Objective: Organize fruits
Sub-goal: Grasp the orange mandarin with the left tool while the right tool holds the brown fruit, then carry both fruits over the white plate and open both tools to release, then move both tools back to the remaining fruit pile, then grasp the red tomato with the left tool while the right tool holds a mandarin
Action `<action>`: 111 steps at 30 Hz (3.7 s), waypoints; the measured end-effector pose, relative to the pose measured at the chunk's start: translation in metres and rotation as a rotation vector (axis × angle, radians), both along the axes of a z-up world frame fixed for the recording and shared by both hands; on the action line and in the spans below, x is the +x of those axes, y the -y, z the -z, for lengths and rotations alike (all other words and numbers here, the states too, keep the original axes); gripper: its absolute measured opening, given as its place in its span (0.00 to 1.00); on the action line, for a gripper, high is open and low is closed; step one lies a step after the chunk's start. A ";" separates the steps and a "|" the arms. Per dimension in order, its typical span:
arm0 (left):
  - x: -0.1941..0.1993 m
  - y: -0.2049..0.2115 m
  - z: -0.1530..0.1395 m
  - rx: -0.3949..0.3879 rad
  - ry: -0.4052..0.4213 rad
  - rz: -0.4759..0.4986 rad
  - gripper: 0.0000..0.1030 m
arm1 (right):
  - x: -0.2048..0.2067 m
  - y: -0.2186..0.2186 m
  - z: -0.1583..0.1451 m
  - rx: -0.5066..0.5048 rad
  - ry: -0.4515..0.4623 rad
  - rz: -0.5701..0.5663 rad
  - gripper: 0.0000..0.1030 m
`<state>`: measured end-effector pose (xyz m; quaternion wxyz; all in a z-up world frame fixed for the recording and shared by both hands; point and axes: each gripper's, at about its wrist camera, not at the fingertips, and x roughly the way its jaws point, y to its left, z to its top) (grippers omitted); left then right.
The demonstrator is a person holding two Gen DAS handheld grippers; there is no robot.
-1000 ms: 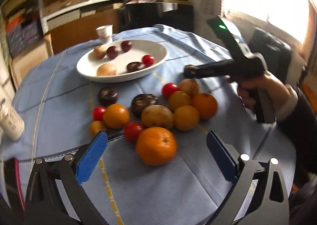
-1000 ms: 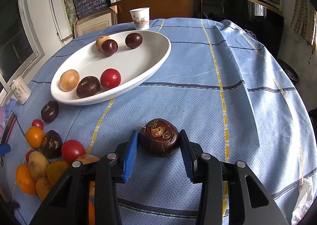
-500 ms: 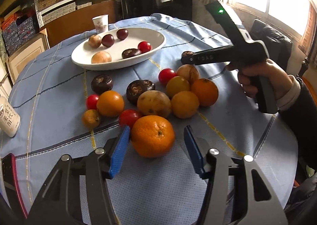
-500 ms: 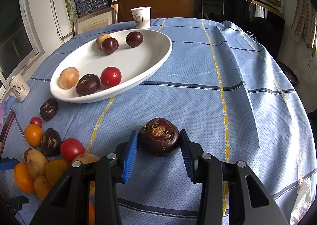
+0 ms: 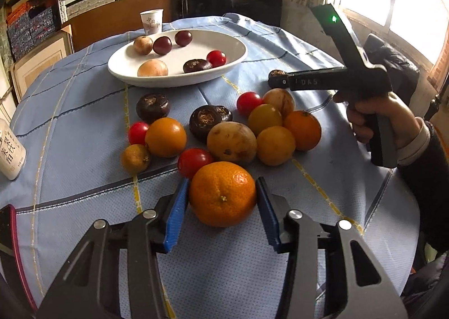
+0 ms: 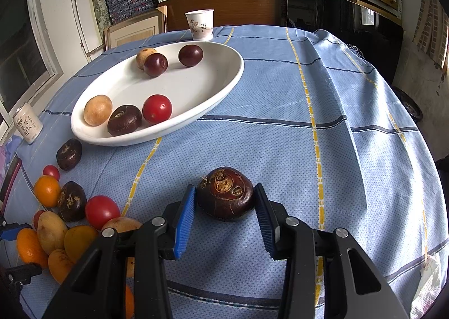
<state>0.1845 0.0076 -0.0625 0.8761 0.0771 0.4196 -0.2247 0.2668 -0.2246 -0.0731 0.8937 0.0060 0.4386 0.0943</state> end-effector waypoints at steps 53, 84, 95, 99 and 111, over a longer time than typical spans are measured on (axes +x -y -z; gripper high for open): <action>0.071 -0.033 -0.044 -0.003 0.160 -0.400 0.94 | -0.015 -0.011 -0.041 0.134 0.190 -0.118 0.49; 0.037 -0.075 -0.015 -0.150 0.017 -0.512 0.95 | -0.091 -0.023 -0.020 0.157 -0.024 -0.443 0.56; 0.036 -0.071 -0.015 -0.120 0.032 -0.509 0.95 | -0.084 -0.024 -0.010 0.184 -0.079 -0.435 0.48; 0.035 -0.065 -0.015 -0.090 0.052 -0.496 0.95 | -0.083 -0.024 -0.012 0.199 -0.073 -0.434 0.45; 0.020 0.000 -0.006 0.029 0.025 -0.108 0.56 | -0.072 0.007 -0.020 0.354 -0.058 -0.328 0.44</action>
